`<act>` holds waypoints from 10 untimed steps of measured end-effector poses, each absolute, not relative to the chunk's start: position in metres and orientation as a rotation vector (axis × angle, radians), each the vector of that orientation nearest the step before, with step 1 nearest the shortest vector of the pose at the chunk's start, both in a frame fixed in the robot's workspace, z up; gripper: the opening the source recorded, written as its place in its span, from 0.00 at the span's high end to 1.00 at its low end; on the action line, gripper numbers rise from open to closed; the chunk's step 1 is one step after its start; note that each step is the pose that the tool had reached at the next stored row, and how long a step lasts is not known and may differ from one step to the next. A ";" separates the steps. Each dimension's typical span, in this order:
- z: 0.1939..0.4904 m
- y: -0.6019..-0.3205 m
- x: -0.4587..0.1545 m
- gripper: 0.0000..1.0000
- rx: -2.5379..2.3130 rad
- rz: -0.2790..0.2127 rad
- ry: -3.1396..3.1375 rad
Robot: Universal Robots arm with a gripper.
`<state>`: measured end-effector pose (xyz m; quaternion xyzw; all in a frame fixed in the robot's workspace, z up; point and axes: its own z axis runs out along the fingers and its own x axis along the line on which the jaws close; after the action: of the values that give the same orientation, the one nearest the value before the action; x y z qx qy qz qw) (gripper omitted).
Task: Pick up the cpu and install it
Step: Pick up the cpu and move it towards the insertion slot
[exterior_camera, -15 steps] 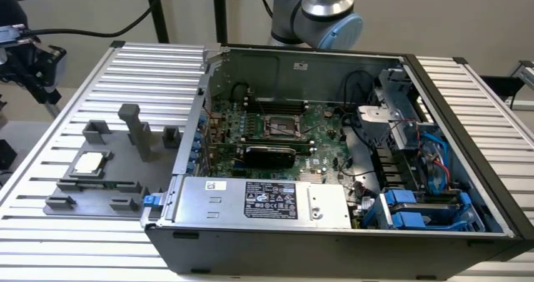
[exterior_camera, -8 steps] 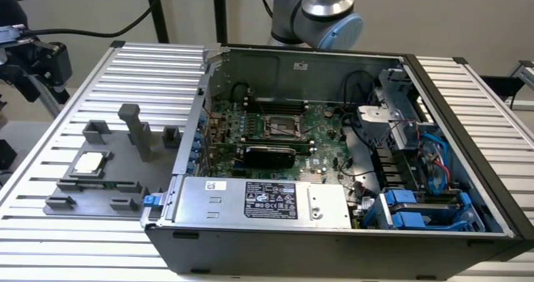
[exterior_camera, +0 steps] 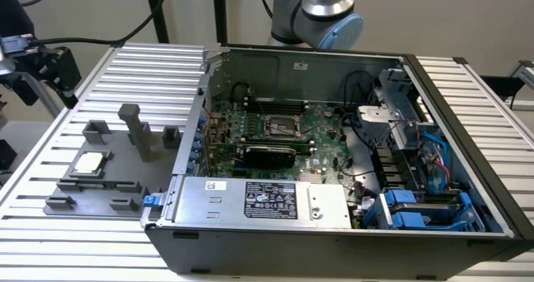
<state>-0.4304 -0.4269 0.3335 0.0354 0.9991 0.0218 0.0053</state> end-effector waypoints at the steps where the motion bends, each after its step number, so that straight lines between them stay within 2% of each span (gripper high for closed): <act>1: 0.332 -0.428 -0.429 0.29 0.111 0.068 3.128; 10: 0.315 -0.434 -0.426 0.29 0.111 0.068 3.128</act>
<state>-0.4259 -0.4339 0.3153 0.0354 0.9991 0.0217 0.0053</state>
